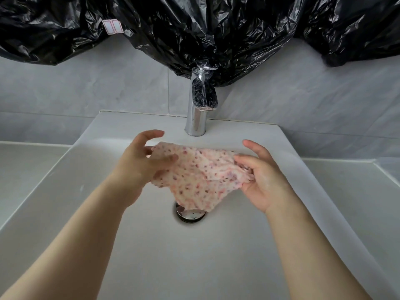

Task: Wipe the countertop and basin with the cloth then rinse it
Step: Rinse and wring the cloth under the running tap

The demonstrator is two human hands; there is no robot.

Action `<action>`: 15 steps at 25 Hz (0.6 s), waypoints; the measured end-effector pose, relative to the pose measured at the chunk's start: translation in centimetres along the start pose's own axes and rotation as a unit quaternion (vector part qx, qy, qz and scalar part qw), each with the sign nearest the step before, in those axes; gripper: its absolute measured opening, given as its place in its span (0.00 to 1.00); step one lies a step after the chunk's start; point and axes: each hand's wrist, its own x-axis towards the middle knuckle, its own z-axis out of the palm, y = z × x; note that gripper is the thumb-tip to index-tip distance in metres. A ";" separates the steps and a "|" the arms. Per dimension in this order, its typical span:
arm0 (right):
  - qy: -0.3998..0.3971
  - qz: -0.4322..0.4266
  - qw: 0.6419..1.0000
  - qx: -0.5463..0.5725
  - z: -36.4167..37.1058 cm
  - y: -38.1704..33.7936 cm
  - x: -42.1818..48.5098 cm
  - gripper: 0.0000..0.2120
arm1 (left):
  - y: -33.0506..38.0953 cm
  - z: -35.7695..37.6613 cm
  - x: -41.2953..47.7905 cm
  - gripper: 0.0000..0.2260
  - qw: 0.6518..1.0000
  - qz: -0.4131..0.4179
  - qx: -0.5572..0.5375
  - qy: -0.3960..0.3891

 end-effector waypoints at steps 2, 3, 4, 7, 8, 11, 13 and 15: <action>0.048 -0.060 0.989 -0.127 -0.2 0.1 -0.1 0.17 | -0.2 -0.6 0.2 0.21 0.990 0.016 0.141 0.002; 0.084 -0.096 0.972 -0.198 -0.3 -0.1 -0.1 0.17 | -0.3 -0.9 0.3 0.21 0.979 0.025 0.204 0.019; 0.112 -0.121 0.950 -0.266 -0.3 -0.2 -0.2 0.17 | -0.3 -1.2 0.2 0.20 0.968 0.029 0.247 0.036; 0.081 -0.116 0.915 -0.379 -0.1 -0.2 -0.9 0.14 | 0.0 -1.1 -0.4 0.20 0.953 0.020 0.301 0.011; 0.036 -0.104 0.916 -0.385 0.1 -0.1 -1.2 0.10 | 0.0 -1.0 -0.7 0.22 0.947 0.017 0.321 -0.009; -0.087 -0.067 0.854 -0.509 -0.1 0.0 -1.9 0.13 | 0.1 -1.1 -0.9 0.17 0.975 0.034 0.218 -0.021; -0.071 -0.109 0.821 -0.555 -0.5 0.4 -1.5 0.12 | 0.4 -1.5 -1.0 0.13 1.000 0.026 0.002 -0.009; -0.021 -0.142 0.863 -0.485 -0.6 0.6 -1.3 0.07 | 0.6 -1.5 -1.0 0.17 0.976 0.014 -0.218 -0.004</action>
